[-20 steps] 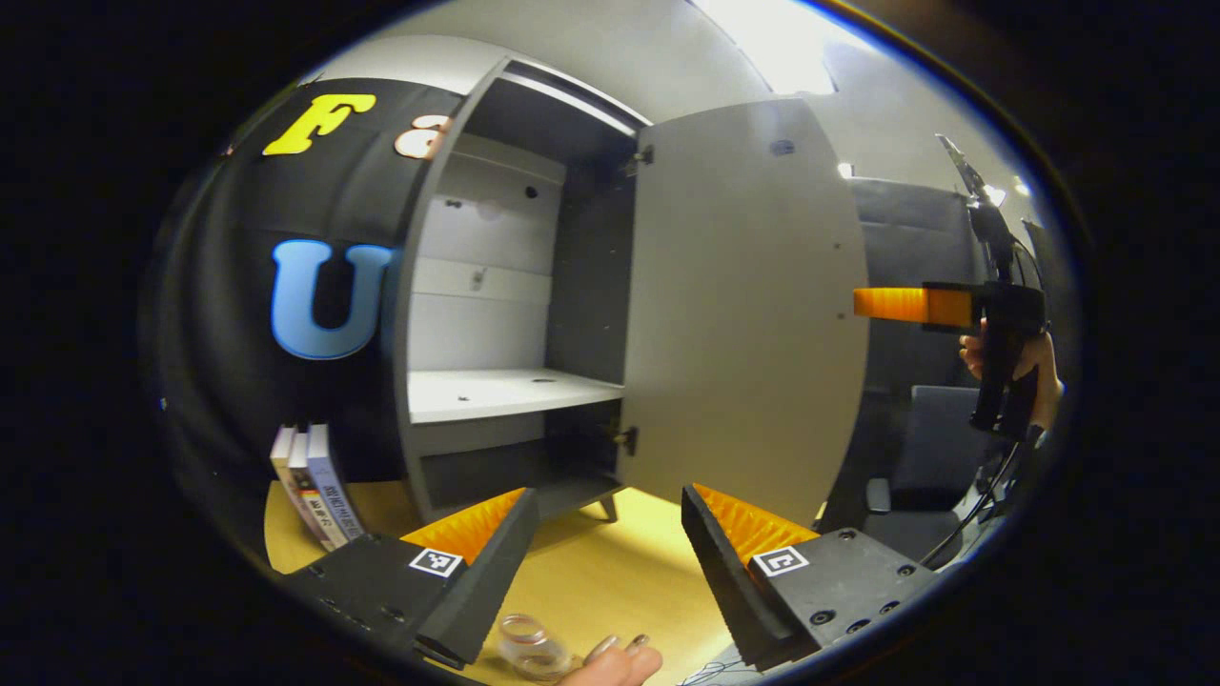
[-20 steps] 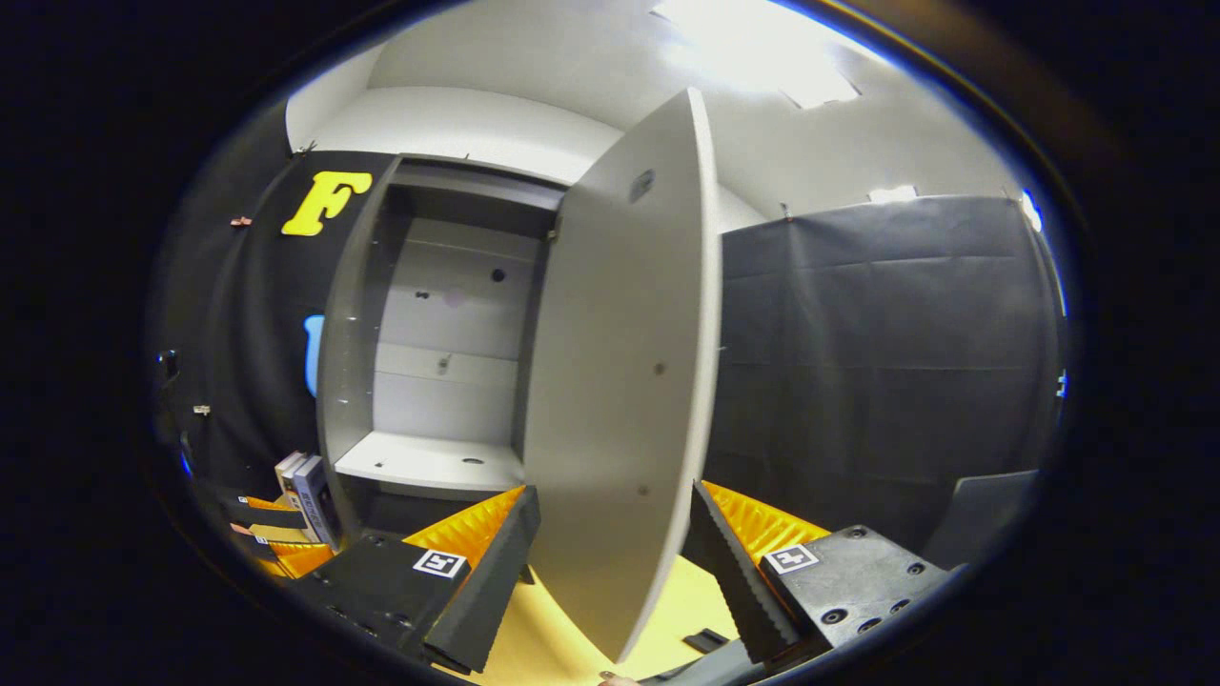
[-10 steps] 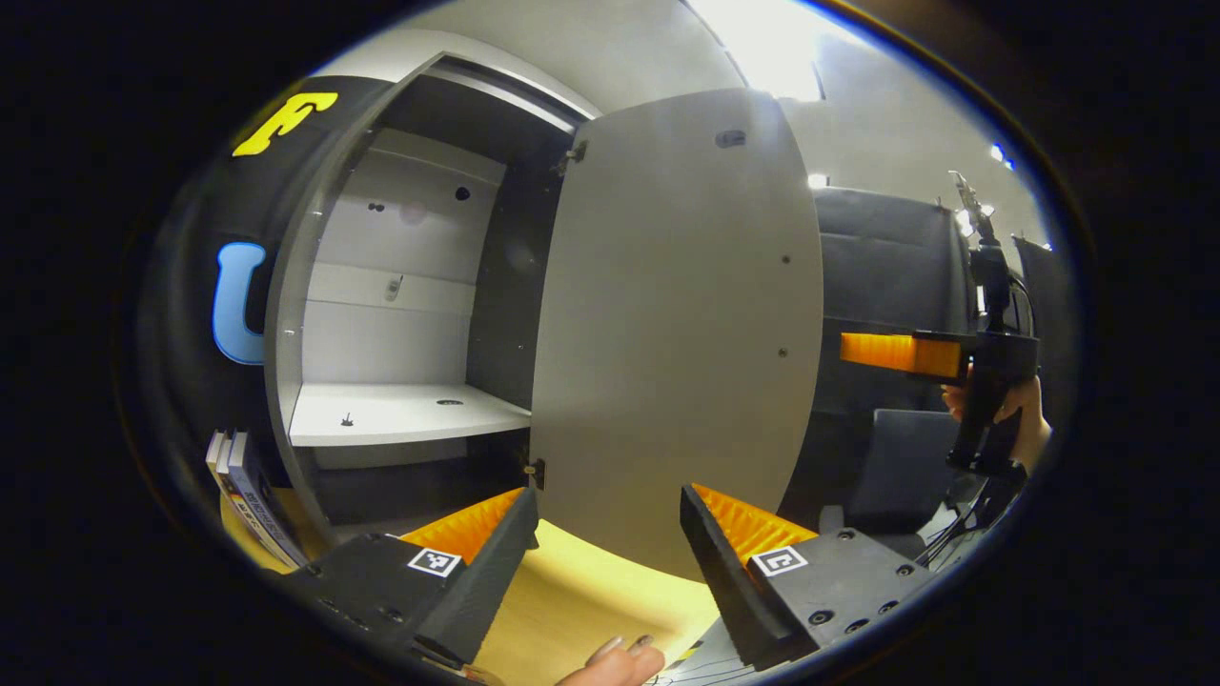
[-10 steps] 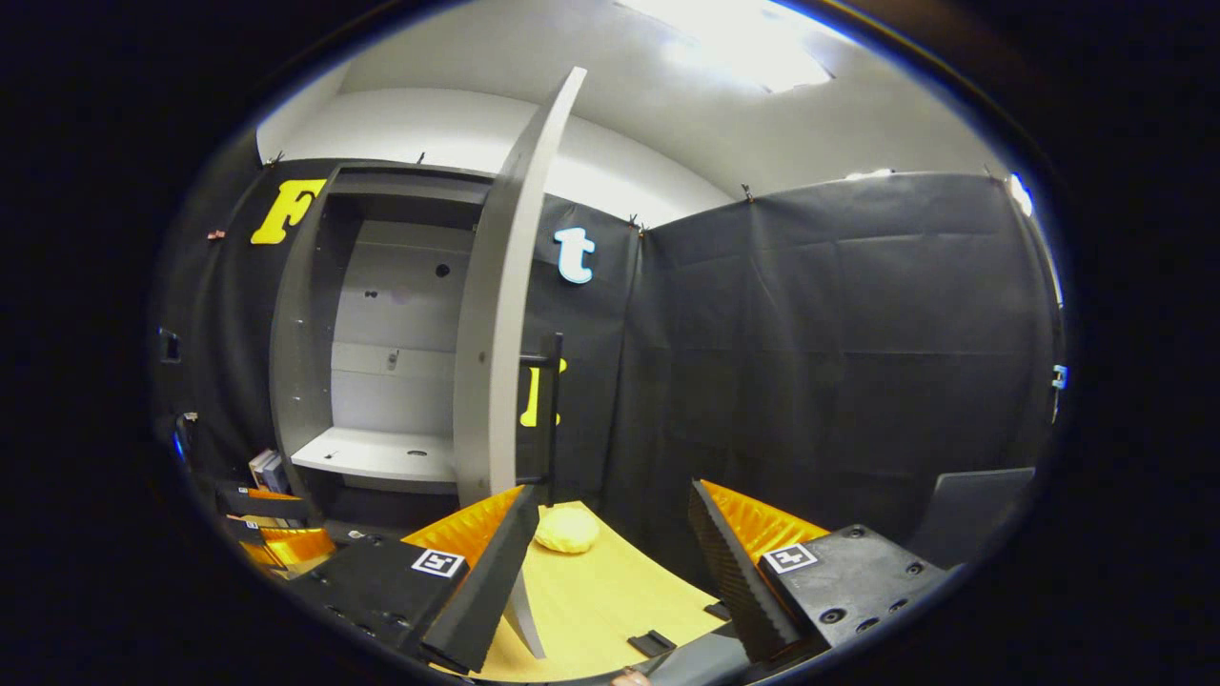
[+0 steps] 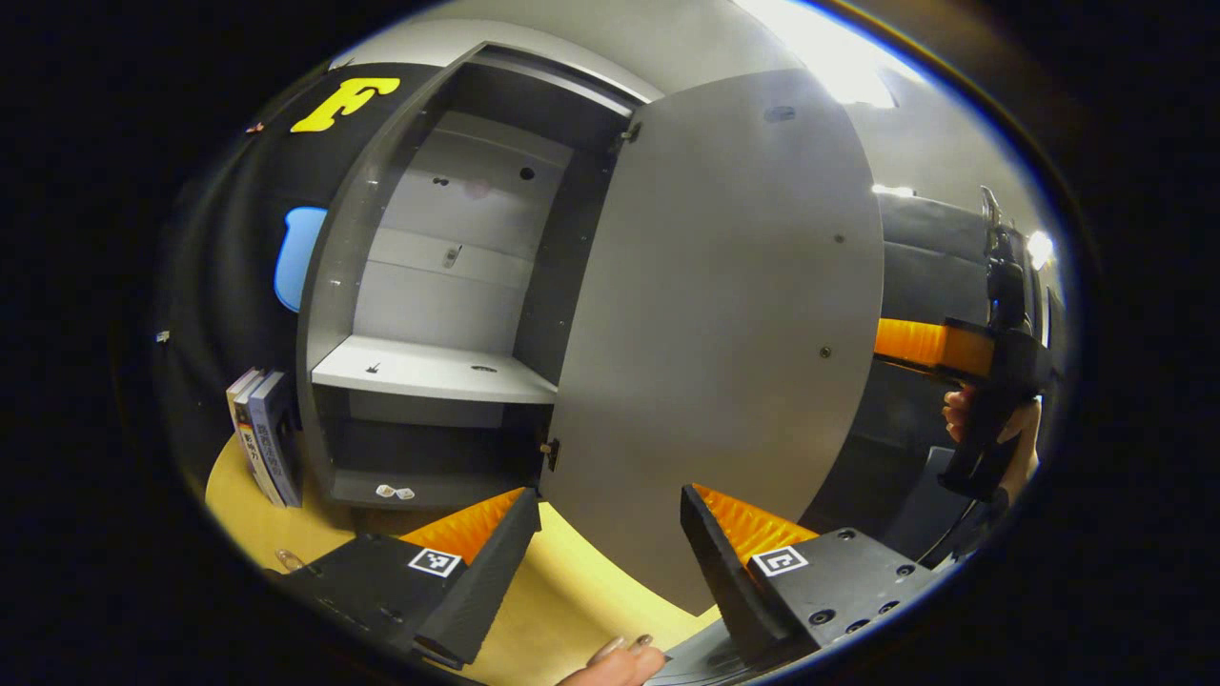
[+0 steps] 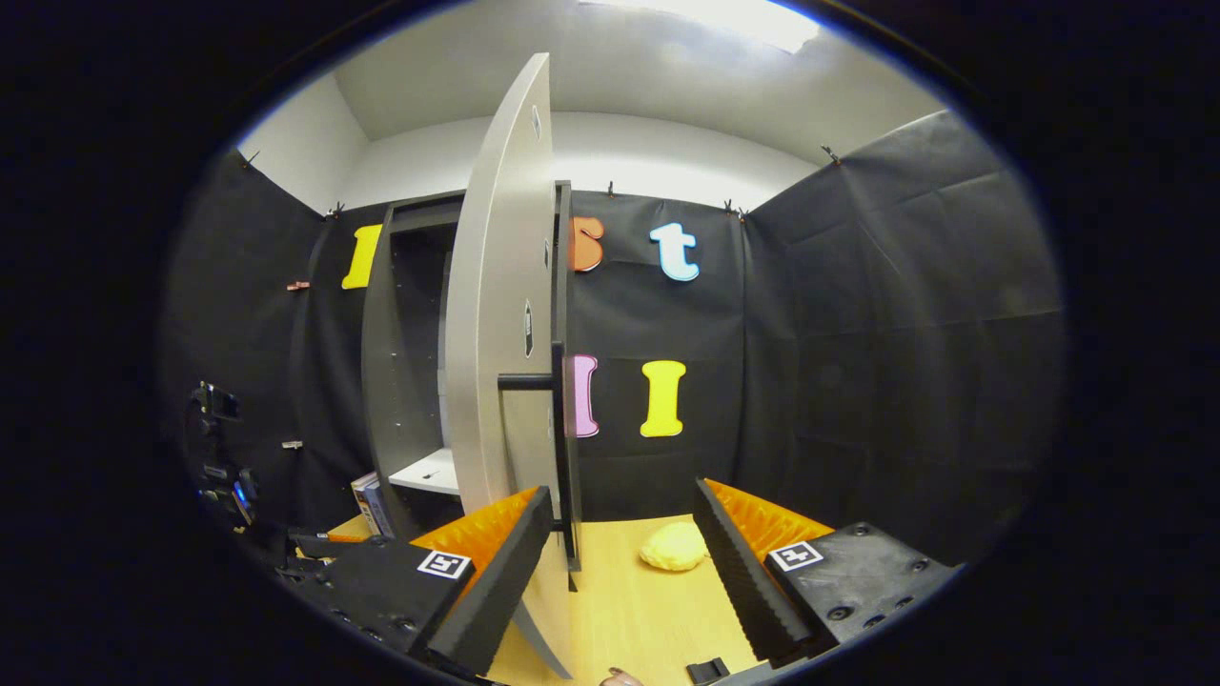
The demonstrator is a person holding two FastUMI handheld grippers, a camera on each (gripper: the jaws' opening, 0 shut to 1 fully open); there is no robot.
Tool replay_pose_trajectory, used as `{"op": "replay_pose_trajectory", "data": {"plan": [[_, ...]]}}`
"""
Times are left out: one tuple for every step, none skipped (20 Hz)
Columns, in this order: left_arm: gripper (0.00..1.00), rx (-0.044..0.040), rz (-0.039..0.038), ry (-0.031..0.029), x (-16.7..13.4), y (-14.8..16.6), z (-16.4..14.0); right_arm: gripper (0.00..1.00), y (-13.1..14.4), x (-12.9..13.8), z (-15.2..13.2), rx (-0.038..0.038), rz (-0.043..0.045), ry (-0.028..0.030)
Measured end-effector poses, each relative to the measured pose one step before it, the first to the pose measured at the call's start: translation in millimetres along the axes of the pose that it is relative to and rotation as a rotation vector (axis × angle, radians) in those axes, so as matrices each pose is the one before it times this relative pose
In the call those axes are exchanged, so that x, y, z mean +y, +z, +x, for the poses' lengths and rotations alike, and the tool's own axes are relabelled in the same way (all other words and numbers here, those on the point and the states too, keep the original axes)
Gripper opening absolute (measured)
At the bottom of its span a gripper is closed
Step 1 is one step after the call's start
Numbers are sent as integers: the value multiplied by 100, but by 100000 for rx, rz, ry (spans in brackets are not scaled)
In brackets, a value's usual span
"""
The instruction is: Open the cabinet door with the right hand, grasp the bottle in the cabinet with the left hand and place it on the coaster, then close the cabinet door with the right hand.
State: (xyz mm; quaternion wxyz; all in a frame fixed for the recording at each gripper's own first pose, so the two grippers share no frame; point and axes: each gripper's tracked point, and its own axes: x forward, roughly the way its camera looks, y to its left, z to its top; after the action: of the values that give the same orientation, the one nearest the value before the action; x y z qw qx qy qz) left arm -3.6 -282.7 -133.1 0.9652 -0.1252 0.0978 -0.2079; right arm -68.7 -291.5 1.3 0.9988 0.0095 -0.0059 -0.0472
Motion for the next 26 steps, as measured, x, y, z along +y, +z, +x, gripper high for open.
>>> {"op": "replay_pose_trajectory", "data": {"plan": [[95, -573, -170, 274, 69, 162, 13, 97, 187, 407, 31, -545, -1219, 1335], [92, -564, 321, 713, 214, 306, -56, 97, 84, 748, 128, -65, -539, 1894], [95, -286, 593, 1246, 225, 115, -287, 97, -164, 1138, 125, 323, 416, 2908], [95, -464, 262, 1474, 395, 244, -346, 97, -277, 1498, 247, 787, 1369, 3255], [95, 339, -98, 1218, 550, -73, -541, 97, -221, 1507, 258, 672, 1768, 3201], [92, 421, -191, 872, 583, -91, -698, 97, -183, 1340, 478, 751, 1250, 3404], [95, -429, 276, 1355, 668, 255, -660, 97, -167, 1520, 576, 168, 655, 3394], [95, -626, 791, 1886, 820, 286, -823, 98, 143, 3051, 1923, -53, -45, 3495], [95, -286, 946, 2252, 865, 106, -981, 97, -243, 1575, 804, 29, 208, 2763], [95, -122, 1037, 2327, 936, 161, -1010, 97, -419, 1431, 512, -433, 652, 2002], [95, -470, 1129, 2280, 1001, 290, -918, 97, -255, 1439, 763, -678, 408, 2289], [95, -738, 1185, 2300, 1034, 399, -876, 97, -460, 1916, 726, -38, 172, 3540], [92, -1057, 1362, 2420, 1180, 384, -879, 97, -731, 1723, 762, 1158, 762, 3873], [92, -898, 1213, 1858, 978, 542, -605, 98, -556, 1125, 318, 544, 1118, 1994], [95, -500, 1297, 1641, 876, 372, -521, 98, 88, 676, 71, -1136, 1090, 1137], [95, -596, 1041, 1617, 784, 460, -586, 98, 118, 510, 206, -265, 1027, 1257], [95, -714, 557, 1264, 593, 428, -298, 97, -116, 242, 41, 69, 411, 393], [95, -729, 14, 904, 402, 464, -254, 97, -27, -212, -31, 22, -357, -424], [92, -872, -373, 711, 120, 522, -54, 100, -234, -191, -198, 397, -700, -250], [95, -598, -413, 514, -159, 656, -78, 94, -509, -272, -134, 773, -801, -349], [95, -1081, -202, 461, -158, 802, -27, 97, -531, -412, -202, 925, -529, -360], [95, -1988, 58, 983, -56, 954, 93, 97, -542, -432, 24, 980, -331, -148], [95, -2385, 129, 1411, -44, 959, 68, 97, -578, -485, -89, 1417, -596, -223], [95, -1669, 78, 1764, -144, 943, 62, 97, -376, -590, -32, 1364, -1320, 2], [95, -1541, -117, 1627, -397, 443, 484, 98, 41, -654, -126, -333, -2366, -677], [95, -1823, -283, 988, -542, 390, 540, 98, -61, -1018, 345, -1518, -2872, -1330]]}}
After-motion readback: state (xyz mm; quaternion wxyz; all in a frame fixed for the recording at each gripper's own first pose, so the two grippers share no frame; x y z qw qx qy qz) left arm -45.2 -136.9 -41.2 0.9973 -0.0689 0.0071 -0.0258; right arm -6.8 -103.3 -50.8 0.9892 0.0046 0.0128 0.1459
